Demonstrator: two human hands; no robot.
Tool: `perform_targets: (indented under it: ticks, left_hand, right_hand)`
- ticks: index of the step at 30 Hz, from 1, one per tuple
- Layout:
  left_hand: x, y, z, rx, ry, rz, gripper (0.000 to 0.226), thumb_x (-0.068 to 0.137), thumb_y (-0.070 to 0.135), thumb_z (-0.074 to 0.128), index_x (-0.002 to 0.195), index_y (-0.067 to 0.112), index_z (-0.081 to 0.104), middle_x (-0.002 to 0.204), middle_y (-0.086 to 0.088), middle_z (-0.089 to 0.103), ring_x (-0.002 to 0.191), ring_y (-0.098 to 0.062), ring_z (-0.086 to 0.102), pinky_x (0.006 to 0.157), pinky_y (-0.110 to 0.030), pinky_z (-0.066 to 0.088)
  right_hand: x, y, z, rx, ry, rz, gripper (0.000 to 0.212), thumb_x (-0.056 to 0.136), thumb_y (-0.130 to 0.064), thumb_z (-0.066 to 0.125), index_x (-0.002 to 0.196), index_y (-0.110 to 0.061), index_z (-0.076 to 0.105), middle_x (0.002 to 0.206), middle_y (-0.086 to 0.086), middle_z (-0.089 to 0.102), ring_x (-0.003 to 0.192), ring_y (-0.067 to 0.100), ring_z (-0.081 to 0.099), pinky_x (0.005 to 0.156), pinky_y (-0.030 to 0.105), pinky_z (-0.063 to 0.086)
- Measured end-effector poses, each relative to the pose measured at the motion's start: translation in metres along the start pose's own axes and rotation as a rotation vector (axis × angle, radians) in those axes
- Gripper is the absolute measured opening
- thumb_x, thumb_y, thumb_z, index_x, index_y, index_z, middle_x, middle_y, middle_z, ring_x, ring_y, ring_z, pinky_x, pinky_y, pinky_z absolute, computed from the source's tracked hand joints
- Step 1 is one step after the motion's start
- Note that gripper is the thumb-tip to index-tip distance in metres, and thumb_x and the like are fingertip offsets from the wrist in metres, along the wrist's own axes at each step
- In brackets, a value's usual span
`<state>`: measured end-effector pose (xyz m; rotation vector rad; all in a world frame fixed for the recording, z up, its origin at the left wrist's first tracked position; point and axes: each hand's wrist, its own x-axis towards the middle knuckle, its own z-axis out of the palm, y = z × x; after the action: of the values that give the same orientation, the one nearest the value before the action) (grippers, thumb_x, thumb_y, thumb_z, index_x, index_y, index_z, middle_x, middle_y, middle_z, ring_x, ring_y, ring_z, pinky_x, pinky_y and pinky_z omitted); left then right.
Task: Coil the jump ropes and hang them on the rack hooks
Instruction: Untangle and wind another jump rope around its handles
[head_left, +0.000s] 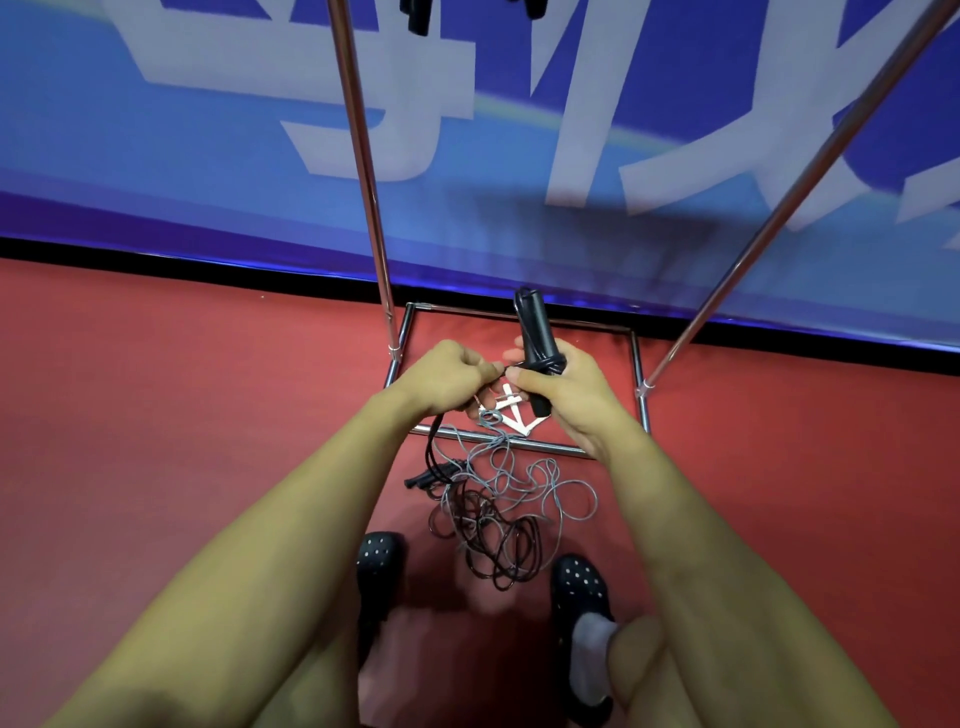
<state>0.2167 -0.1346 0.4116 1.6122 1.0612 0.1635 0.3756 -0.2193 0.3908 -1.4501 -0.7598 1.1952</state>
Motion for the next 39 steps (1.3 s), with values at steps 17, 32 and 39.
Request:
perform_targets:
  ticks: [17,32,39]
  left_hand:
    - [-0.003,-0.011,0.002,-0.010,0.005,0.082,0.036,0.105,0.028,0.056,0.091,0.000,0.073,0.078,-0.013,0.076,0.059,-0.015,0.051,0.062,-0.024,0.044]
    - [-0.018,-0.006,-0.007,0.115,-0.079,0.116,0.029,0.101,0.002,0.046,0.103,0.012,0.074,0.095,-0.002,0.078,0.063,-0.005,0.057,0.060,-0.014,0.046]
    - [-0.015,-0.001,-0.009,0.031,-0.153,0.191,0.017,0.101,0.001,0.055,0.097,0.001,0.071,0.087,-0.011,0.076,0.055,-0.016,0.060,0.054,-0.025,0.051]
  right_hand:
    - [-0.002,0.000,-0.001,0.128,-0.056,0.022,0.023,0.102,-0.017,0.060,0.118,0.000,0.064,0.103,0.014,0.070,0.081,0.021,0.068,0.082,0.032,0.055]
    - [-0.008,0.003,-0.006,-0.047,-0.131,-0.008,0.034,0.089,-0.008,0.077,0.121,-0.010,0.067,0.107,0.007,0.077,0.101,0.014,0.071,0.093,0.028,0.052]
    - [-0.012,0.005,-0.012,-0.172,-0.059,-0.039,0.066,0.065,-0.040,0.092,0.120,-0.016,0.066,0.108,0.004,0.078,0.103,0.017,0.074,0.096,0.035,0.056]
